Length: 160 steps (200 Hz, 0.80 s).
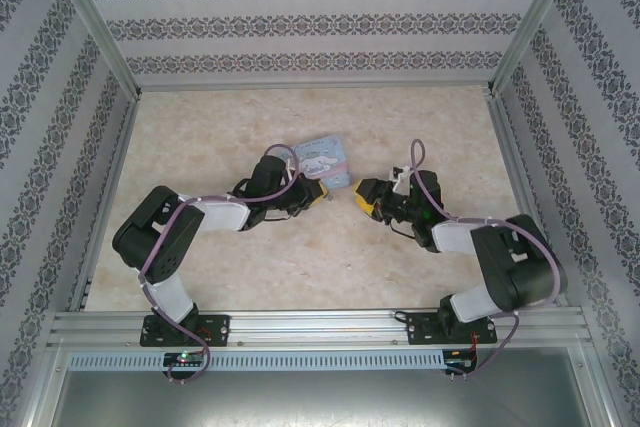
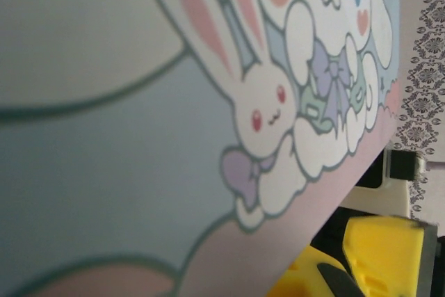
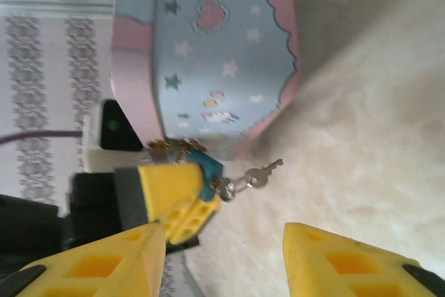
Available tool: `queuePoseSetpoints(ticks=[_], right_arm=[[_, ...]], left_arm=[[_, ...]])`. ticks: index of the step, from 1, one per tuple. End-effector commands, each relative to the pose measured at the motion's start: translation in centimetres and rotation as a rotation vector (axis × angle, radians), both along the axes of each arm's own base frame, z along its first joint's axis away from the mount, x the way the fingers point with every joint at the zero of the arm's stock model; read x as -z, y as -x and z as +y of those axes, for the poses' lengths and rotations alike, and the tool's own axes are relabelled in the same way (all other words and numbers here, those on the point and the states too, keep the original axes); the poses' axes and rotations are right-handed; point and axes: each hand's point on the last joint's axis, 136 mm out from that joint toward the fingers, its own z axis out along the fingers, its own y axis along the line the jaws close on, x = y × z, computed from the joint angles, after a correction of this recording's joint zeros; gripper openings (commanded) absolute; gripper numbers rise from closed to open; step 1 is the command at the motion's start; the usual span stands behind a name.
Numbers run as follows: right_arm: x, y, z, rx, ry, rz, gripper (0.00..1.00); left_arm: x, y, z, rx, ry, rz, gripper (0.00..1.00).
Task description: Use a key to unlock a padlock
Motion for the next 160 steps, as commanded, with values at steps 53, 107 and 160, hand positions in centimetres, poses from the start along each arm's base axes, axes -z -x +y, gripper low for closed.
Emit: queuePoseSetpoints(ticks=[53,107,160], right_arm=[[1.1,2.1,0.3,-0.254,0.68,-0.325,0.48],[2.9,2.8,2.2,-0.395,0.929,-0.499,0.5],[3.8,2.5,3.9,-0.465,1.029,-0.573,0.5]], left_arm=[[-1.4,1.2,-0.6,0.138,-0.04,0.005,0.0],[-1.8,1.8,-0.7,0.178,-0.054,0.026,0.0],[-2.4,1.9,-1.0,0.196,-0.049,0.027,0.0]])
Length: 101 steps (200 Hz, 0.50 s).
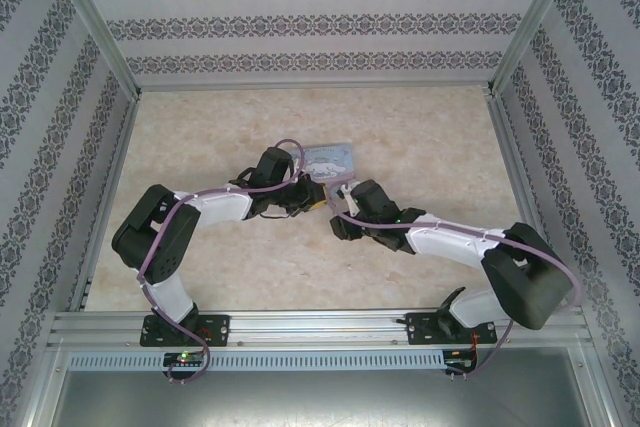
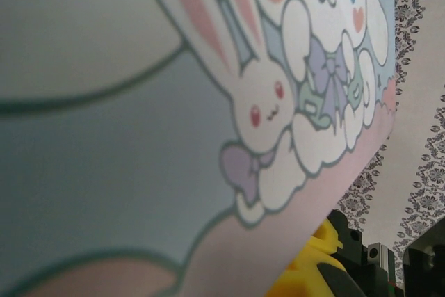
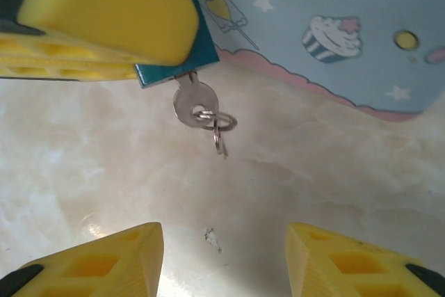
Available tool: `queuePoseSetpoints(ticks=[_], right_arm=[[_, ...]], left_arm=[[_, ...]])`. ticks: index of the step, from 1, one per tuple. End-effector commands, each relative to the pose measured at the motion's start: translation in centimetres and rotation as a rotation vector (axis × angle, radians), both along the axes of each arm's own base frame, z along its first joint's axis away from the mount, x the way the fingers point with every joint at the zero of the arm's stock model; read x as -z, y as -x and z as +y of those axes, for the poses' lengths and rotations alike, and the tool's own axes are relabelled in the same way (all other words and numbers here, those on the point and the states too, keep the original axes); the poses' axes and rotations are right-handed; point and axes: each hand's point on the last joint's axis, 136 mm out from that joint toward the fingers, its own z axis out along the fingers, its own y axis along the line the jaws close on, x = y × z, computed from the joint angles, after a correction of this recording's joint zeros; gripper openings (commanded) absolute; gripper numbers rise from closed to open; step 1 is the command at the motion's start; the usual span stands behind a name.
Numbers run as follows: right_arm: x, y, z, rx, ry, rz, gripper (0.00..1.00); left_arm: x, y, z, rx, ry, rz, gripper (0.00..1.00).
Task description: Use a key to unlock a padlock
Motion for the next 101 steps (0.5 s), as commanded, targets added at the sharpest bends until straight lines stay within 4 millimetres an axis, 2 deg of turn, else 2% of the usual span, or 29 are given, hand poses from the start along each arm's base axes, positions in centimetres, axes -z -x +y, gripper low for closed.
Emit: queuePoseSetpoints(ticks=[1,71,101], right_arm=[[-0.7,-1.5,0.4,-0.022,0.071,-0.085,0.5],[-1.1,-3.3,1.8,-0.017,0.078,-0.105,0.48],[-1.3,-4.1,2.3,-0.009,0.077,-0.109,0.41]], left_arm=[[-2.5,0.0,-0.3,0.038,0.037,-0.032,0.0],[-2.6,0.2,-0.3,0.046,0.037,-0.032,0.0],[-2.6,0.3,-0.3,0.051,0.039,-0.031,0.0]])
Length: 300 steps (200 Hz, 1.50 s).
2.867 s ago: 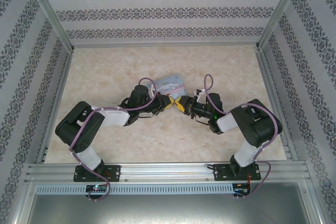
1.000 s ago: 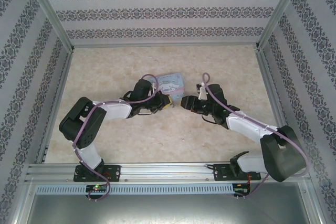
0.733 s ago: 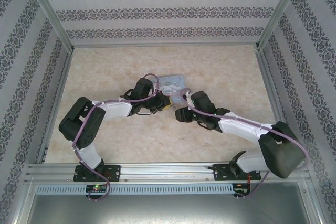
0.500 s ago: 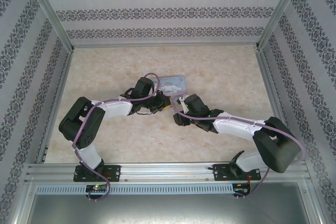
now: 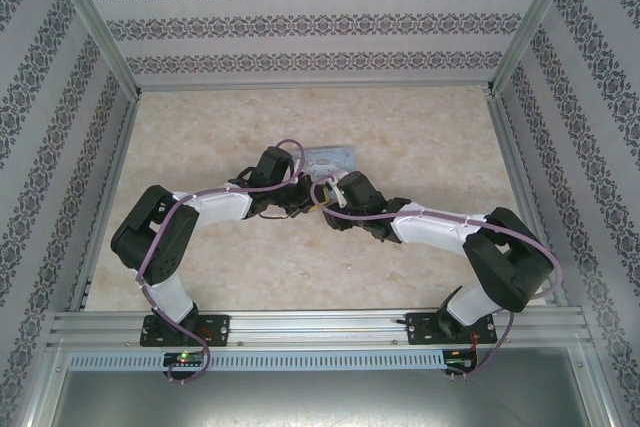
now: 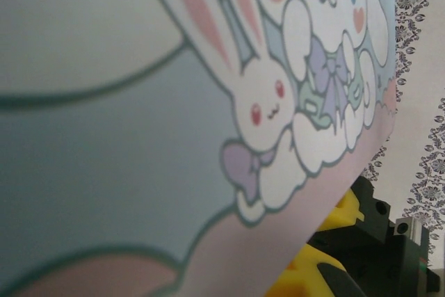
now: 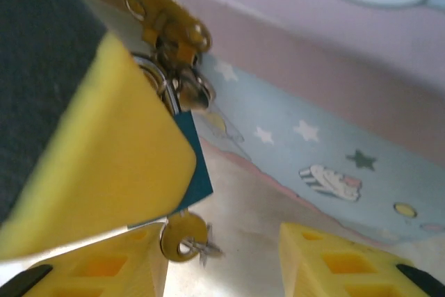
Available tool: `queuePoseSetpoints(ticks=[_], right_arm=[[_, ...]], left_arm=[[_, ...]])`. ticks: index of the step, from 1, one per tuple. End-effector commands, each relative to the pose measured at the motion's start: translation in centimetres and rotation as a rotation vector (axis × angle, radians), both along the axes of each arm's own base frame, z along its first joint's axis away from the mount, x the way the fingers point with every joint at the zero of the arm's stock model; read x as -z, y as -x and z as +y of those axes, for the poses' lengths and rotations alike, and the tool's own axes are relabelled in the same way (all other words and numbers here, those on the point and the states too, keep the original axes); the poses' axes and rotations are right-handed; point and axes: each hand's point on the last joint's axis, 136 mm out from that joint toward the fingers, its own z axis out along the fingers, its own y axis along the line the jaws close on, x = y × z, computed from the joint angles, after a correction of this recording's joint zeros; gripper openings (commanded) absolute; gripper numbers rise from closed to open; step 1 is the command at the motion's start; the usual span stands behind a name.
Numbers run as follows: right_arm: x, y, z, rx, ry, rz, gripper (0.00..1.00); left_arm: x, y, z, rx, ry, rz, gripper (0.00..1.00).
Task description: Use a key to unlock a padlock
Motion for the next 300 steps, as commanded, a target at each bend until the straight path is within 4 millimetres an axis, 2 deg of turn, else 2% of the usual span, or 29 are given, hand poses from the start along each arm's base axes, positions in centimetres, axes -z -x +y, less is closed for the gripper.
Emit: queuePoseSetpoints(ticks=[1,10,33,61,87,90,94,95,100,104,118,148,169,198,237,262,300], right_arm=[[-0.8,-1.2,0.7,0.002,0.009,-0.038,0.41],[-1.0,-1.5,0.8,0.007,0.004,-0.04,0.34],[-1.9,-1.7,1.6,-0.004,-0.062,-0.019,0.0],[-3.7,-1.1,2.3,-0.03,-0.259,0.075,0.0],[-5.4,0.1,2.7,-0.085,-0.454,0.181,0.0],[-5.5,0.2,2.7,-0.087,-0.465,0.189,0.04],[-5.7,0.5,2.7,-0.1,-0.486,0.207,0.17],[-5.7,0.5,2.7,-0.1,-0.486,0.207,0.17],[-5.9,0.7,2.6,-0.099,-0.494,0.213,0.32],[-6.0,0.8,2.3,-0.093,-0.493,0.215,0.39],[-6.2,1.1,1.2,-0.052,-0.5,0.207,0.47],[-6.8,0.9,-1.4,0.078,-0.555,0.188,0.55],[-7.1,1.3,-1.7,0.135,-0.605,0.207,0.6],[-6.3,1.9,-1.1,0.185,-0.664,0.255,0.63],[-4.2,2.2,0.3,0.231,-0.707,0.303,0.64],[-2.9,2.0,0.8,0.253,-0.724,0.325,0.64],[-2.1,1.4,0.7,0.285,-0.706,0.311,0.64]], left_arm=[[-2.5,-0.2,-0.3,0.028,0.044,-0.04,0.0],[-2.3,-0.1,-0.3,0.03,0.042,-0.035,0.0],[-2.1,0.2,-0.5,0.044,0.045,-0.028,0.0],[-1.7,0.4,-0.5,0.05,0.044,-0.022,0.0],[-1.5,0.5,-0.4,0.053,0.04,-0.022,0.0],[-1.4,0.5,-0.4,0.053,0.038,-0.02,0.0],[-1.3,0.4,-0.4,0.051,0.036,-0.02,0.0],[-1.3,0.4,-0.4,0.051,0.037,-0.021,0.0],[-1.2,0.4,-0.4,0.053,0.033,-0.02,0.0],[-1.2,0.4,-0.3,0.05,0.032,-0.02,0.0],[-0.9,0.4,-0.3,0.051,0.022,-0.018,0.0],[0.1,0.6,0.2,0.065,-0.03,-0.021,0.0],[1.0,0.9,0.7,0.088,-0.082,-0.02,0.0],[2.3,1.7,0.8,0.114,-0.12,-0.006,0.14],[3.2,2.3,0.7,0.127,-0.129,0.008,0.3],[3.0,2.7,1.1,0.118,-0.132,0.002,0.38],[1.3,3.5,2.7,0.09,-0.163,-0.045,0.53]])
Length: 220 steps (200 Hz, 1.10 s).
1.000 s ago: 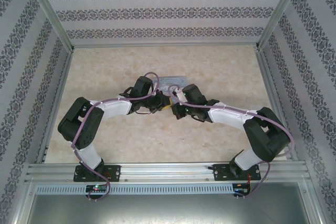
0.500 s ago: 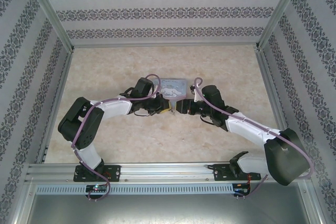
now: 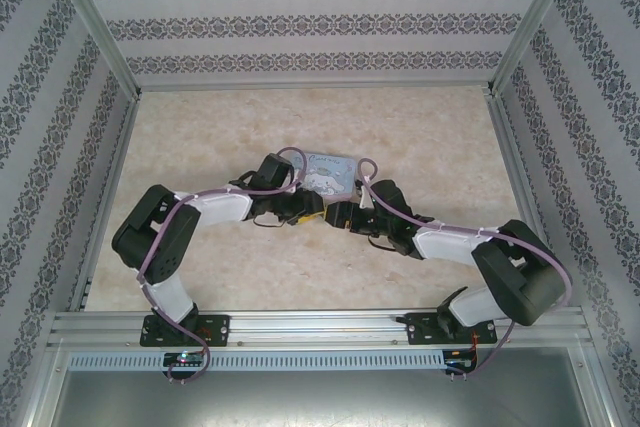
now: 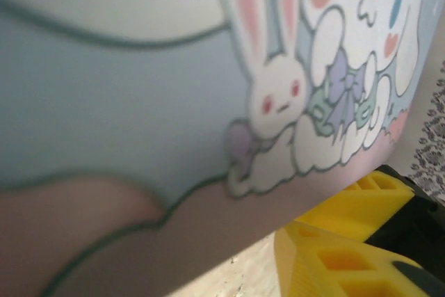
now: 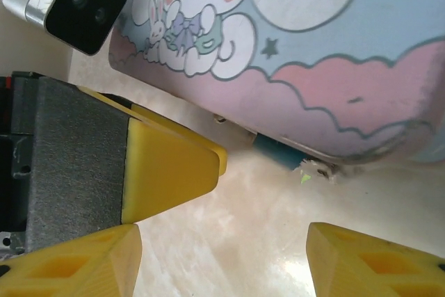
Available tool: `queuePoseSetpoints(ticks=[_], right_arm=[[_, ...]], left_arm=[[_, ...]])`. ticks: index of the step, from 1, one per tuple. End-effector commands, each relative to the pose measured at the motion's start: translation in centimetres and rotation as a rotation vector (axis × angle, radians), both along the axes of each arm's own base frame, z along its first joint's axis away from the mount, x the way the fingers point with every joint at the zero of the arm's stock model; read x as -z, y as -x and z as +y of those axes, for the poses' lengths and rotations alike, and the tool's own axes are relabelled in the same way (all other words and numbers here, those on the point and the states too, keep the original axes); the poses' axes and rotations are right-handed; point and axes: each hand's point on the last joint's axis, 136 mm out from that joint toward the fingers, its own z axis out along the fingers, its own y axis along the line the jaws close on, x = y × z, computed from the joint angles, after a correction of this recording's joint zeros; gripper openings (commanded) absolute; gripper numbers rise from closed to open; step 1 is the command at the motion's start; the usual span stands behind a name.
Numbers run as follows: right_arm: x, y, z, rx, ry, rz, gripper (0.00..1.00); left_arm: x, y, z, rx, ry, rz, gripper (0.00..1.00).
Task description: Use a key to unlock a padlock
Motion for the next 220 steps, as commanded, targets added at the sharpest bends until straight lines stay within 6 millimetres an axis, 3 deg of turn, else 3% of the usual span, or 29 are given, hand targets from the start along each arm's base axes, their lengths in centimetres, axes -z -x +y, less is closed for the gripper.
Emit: queuePoseSetpoints(ticks=[1,49,81,102,128,150,161,220], right_arm=[[-0.6,-1.3,0.1,0.06,-0.019,-0.045,0.64],[-0.6,-4.1,0.1,0.075,0.006,-0.051,0.64],[-1.4,-7.7,-0.9,0.106,-0.011,-0.066,0.63],[-2.1,-9.0,-1.2,0.093,-0.017,-0.075,0.62],[-2.3,-8.0,-1.3,0.043,-0.01,-0.091,0.61],[-1.0,-6.6,-1.3,-0.014,0.01,-0.082,0.59],[-0.2,-6.1,-1.2,-0.039,0.02,-0.076,0.58],[2.8,-5.4,-0.4,-0.141,0.101,-0.069,0.51]], left_arm=[[-1.9,1.5,0.7,0.022,-0.005,-0.034,0.53],[-4.6,1.4,2.8,-0.026,-0.031,-0.094,0.69],[-6.5,0.0,3.1,-0.043,-0.039,-0.134,0.77],[-7.1,-1.1,3.0,-0.052,-0.044,-0.145,0.82],[-7.6,-2.5,3.5,-0.066,-0.075,-0.159,0.88],[-7.7,-3.9,4.2,-0.081,-0.103,-0.155,0.92],[-7.7,-4.7,4.8,-0.086,-0.125,-0.159,1.0],[-6.9,-7.5,6.8,-0.104,-0.17,-0.134,1.0]])
